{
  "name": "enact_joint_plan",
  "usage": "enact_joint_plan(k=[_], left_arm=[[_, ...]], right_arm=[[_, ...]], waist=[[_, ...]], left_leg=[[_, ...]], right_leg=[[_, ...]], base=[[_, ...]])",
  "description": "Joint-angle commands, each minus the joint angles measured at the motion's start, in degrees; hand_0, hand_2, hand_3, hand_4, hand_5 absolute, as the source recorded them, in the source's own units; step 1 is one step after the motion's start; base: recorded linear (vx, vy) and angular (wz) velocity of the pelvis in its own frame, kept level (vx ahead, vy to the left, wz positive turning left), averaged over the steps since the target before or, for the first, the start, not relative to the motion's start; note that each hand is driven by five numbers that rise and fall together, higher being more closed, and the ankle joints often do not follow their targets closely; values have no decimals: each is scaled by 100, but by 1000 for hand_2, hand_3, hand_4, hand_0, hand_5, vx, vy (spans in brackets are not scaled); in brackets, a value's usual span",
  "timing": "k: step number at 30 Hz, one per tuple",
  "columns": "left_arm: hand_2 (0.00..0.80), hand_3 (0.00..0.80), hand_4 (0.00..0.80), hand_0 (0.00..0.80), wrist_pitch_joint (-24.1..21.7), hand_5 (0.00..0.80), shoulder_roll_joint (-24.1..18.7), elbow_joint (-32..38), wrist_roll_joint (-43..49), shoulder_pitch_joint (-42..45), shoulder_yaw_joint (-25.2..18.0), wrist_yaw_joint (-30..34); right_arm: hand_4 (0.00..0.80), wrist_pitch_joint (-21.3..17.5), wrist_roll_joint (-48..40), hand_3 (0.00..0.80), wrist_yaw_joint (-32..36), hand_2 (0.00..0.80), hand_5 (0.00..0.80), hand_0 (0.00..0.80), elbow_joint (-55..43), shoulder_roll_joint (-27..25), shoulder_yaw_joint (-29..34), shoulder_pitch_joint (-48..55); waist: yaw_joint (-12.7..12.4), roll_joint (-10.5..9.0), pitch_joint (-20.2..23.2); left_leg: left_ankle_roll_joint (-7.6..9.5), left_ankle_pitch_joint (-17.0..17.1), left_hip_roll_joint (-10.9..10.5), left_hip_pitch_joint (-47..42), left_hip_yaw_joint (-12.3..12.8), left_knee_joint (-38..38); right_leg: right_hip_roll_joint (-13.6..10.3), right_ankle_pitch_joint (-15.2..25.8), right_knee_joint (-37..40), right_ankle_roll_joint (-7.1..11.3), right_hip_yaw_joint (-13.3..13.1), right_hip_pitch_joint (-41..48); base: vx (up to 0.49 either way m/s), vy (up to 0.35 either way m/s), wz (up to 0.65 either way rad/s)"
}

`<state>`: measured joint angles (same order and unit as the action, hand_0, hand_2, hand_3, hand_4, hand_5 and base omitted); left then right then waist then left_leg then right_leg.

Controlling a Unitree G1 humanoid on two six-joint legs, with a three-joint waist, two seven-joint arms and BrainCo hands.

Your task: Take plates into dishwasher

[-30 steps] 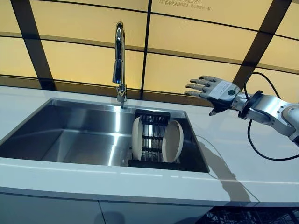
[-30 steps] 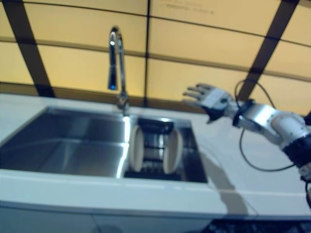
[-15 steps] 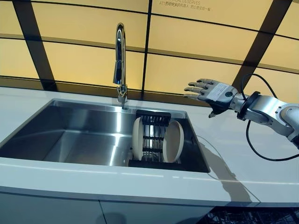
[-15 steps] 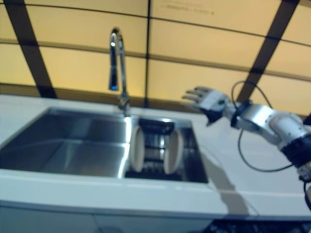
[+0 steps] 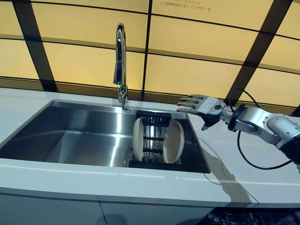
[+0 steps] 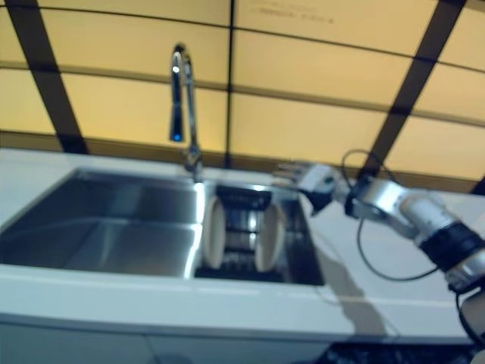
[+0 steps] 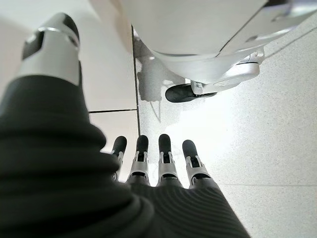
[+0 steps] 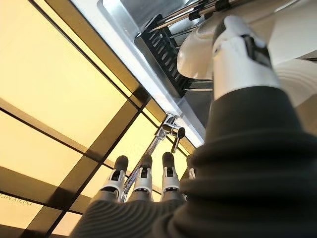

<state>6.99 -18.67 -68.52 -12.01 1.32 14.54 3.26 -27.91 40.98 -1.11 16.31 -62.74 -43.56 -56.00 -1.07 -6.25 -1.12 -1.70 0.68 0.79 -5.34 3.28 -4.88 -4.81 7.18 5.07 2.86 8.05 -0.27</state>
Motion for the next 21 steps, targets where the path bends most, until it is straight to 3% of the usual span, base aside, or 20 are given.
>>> enact_joint_plan(k=[1, 21], left_arm=[[0, 0, 0, 0, -85, 0, -37, -118, 55, -258, -54, -58], [0, 0, 0, 0, -188, 0, -10, -102, 31, -230, -105, -50]], right_arm=[[0, 7, -200, 0, 6, 0, 0, 0, 132, -2, 2, -297], [0, -123, 93, 0, 192, 0, 0, 0, -40, 316, 54, -3]], waist=[[-266, -106, -118], [-349, -99, -200]], left_leg=[[209, -56, -233, 189, -125, -12], [208, -36, -222, 233, -152, -12]], right_leg=[[-69, -201, -166, 439, 61, 231], [-94, -223, -200, 438, 133, 201]], base=[[-1, 4, 3], [0, 0, 0]])
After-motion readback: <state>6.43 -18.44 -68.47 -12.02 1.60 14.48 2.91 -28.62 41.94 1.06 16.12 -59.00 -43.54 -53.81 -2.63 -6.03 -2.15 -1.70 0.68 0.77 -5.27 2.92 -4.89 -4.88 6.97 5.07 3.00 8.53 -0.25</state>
